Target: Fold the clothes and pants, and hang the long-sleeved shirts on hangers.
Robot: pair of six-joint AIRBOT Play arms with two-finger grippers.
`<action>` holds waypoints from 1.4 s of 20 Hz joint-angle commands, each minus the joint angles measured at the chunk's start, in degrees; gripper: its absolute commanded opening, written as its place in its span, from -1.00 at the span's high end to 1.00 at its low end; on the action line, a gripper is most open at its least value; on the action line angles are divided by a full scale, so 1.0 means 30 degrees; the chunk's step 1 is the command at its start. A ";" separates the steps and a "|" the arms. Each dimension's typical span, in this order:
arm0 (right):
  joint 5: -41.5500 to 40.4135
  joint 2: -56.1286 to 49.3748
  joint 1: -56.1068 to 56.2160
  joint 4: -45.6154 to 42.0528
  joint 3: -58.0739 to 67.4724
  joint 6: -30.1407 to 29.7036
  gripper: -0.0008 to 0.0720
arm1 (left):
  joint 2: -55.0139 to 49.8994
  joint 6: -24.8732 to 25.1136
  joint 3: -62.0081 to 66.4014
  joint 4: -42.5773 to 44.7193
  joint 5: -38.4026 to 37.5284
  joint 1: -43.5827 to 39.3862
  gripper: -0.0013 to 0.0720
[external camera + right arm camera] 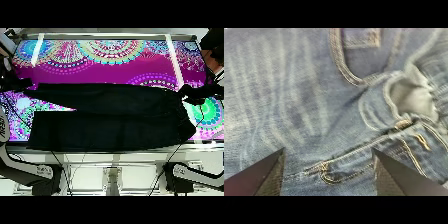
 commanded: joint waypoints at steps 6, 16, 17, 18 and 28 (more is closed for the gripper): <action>-0.1472 -0.0058 0.0015 -0.2186 0.0007 -0.0568 -0.66 | -0.0131 0.2302 -0.0423 0.0809 -0.3337 0.0539 -0.03; -0.6776 -0.6375 0.0015 -0.2776 0.1464 0.1129 -0.64 | -0.0131 0.2302 -0.0423 0.0707 -0.2958 0.0605 -0.03; -0.6790 -0.7089 0.0058 -0.2186 0.2004 0.1093 -0.63 | -0.0131 0.2295 -0.0423 0.0415 -0.2790 0.0605 -0.04; -0.6819 -0.7788 0.0189 -0.1916 0.2674 0.1093 -0.63 | -0.0131 0.2302 -0.0423 -0.0080 -0.2535 0.0605 -0.03; -0.7395 -1.0768 0.1938 -0.1821 0.7257 0.1071 0.92 | -0.0160 0.0765 -0.0430 -0.2157 0.0670 0.0765 -0.45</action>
